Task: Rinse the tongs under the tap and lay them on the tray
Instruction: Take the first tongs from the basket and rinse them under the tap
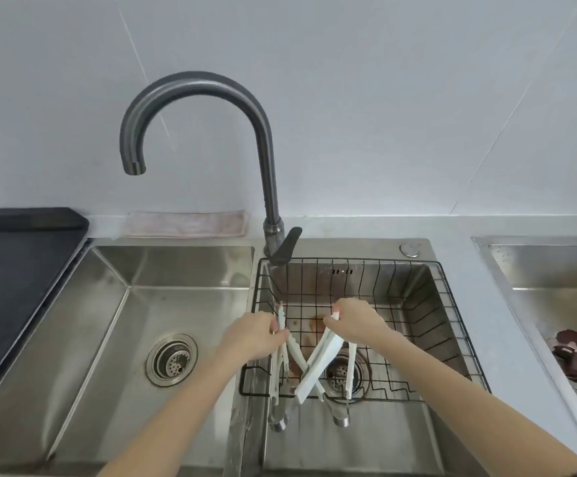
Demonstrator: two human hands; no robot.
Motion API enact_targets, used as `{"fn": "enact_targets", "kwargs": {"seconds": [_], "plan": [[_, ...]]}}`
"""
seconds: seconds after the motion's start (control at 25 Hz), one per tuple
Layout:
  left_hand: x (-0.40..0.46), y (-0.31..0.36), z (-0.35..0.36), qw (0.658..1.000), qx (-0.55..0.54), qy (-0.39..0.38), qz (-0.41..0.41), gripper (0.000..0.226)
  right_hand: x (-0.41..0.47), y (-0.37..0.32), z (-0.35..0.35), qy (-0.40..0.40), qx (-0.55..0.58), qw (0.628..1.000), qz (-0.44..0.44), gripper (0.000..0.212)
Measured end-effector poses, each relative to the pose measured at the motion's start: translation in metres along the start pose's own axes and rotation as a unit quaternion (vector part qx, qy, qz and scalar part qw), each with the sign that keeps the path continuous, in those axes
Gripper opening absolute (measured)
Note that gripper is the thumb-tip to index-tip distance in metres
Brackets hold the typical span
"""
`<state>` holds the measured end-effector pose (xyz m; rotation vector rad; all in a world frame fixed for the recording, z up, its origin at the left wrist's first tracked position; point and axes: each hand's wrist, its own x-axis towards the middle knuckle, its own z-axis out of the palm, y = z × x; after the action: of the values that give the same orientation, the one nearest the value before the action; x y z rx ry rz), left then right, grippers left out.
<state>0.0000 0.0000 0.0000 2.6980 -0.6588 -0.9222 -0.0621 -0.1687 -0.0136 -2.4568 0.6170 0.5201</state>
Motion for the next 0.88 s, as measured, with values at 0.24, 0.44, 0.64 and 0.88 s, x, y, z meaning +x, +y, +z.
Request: {"fn": "enact_targets", "kwargs": {"seconds": [0.24,0.44,0.64,0.88], "plan": [[0.016,0.003,0.023,0.999,-0.004,-0.041,-0.032,0.038,0.025,0.009,0.011,-0.027,-0.063,0.996,0.049,0.04],[0.023,0.005,0.03,0.999,0.014,-0.034,-0.039,0.046,0.035,0.004,0.017,-0.031,-0.066,0.995,0.068,0.051],[0.024,0.008,0.033,0.998,-0.026,-0.021,-0.048,0.031,0.03,-0.003,0.018,-0.022,-0.071,0.995,0.068,0.048],[0.01,0.01,0.025,0.986,-0.156,0.046,-0.026,0.014,0.021,-0.011,0.013,0.065,-0.005,0.996,0.056,0.045]]}}
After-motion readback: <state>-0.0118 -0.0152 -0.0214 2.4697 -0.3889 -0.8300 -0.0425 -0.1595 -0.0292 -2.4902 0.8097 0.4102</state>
